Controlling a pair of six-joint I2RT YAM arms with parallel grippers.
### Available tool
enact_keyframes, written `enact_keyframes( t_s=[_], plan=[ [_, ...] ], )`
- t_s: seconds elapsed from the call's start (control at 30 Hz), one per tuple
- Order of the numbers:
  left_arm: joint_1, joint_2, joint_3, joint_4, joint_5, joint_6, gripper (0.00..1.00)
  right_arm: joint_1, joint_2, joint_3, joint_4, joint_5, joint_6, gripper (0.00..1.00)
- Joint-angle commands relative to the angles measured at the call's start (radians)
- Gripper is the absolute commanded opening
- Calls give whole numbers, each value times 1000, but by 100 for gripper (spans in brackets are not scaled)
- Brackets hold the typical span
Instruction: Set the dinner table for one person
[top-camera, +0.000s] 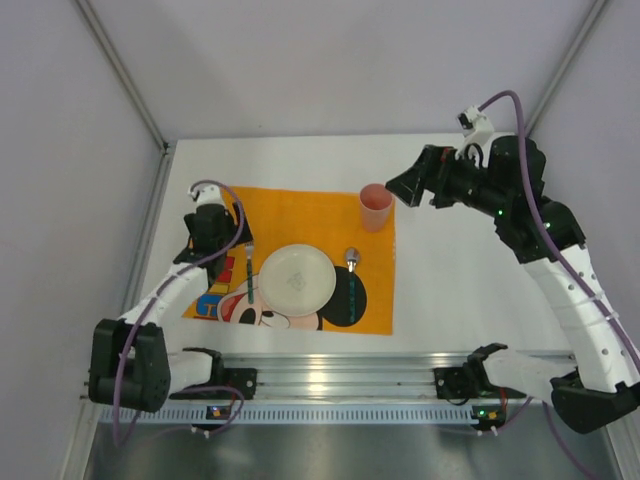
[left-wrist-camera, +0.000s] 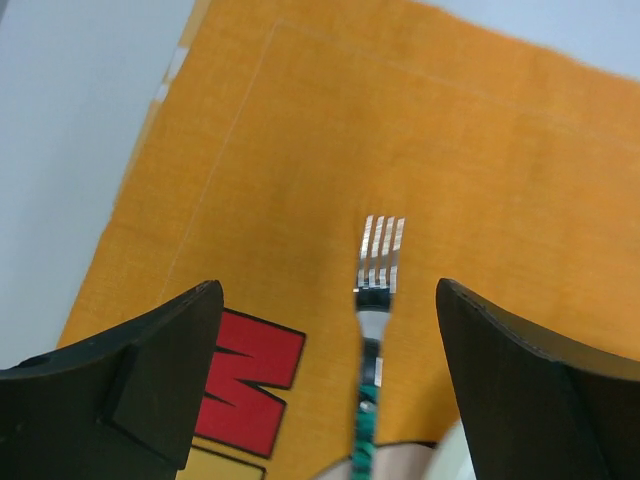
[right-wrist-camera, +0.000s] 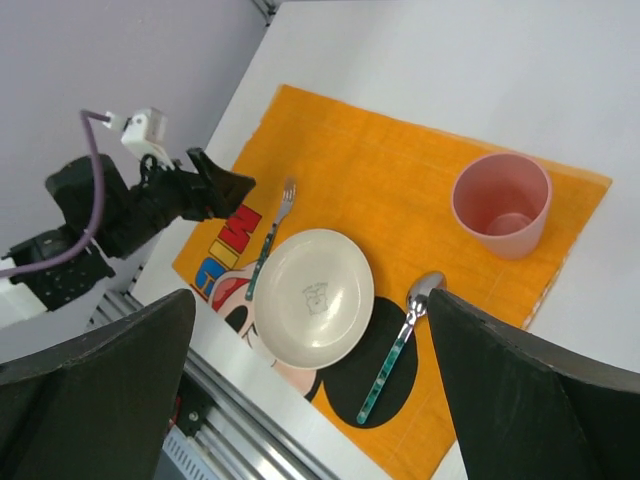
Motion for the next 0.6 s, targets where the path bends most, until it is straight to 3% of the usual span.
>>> enact_keyframes(
  t_s=[0.0,0.03,0.13,0.33,0.43,0.47,0.5,0.53,0.57],
  plan=[
    [31,74,-216,494,-25,166,93,-3,-16,-74,60,6,9,100],
    [44,106,-249,630,-4,166,92,-3,-23,-94,60,6,13,100],
    [84,246,-305,775,46,206,83,-5,-62,-162,63,1,16,100],
    [147,373,-272,918,199,250,87,-5,-131,-226,63,16,-22,100],
    [148,355,-308,928,227,247,88,-5,-137,-236,66,36,-30,100],
    [148,343,-349,990,247,253,88,-5,-137,-240,67,42,-28,100],
    [148,367,-472,1296,252,262,87,-3,-135,-254,70,47,-27,100],
    [148,400,-490,1356,250,264,85,-5,-134,-262,72,58,-25,100],
    [171,370,-481,1283,220,231,89,-5,-131,-272,81,58,-16,100]
  ],
)
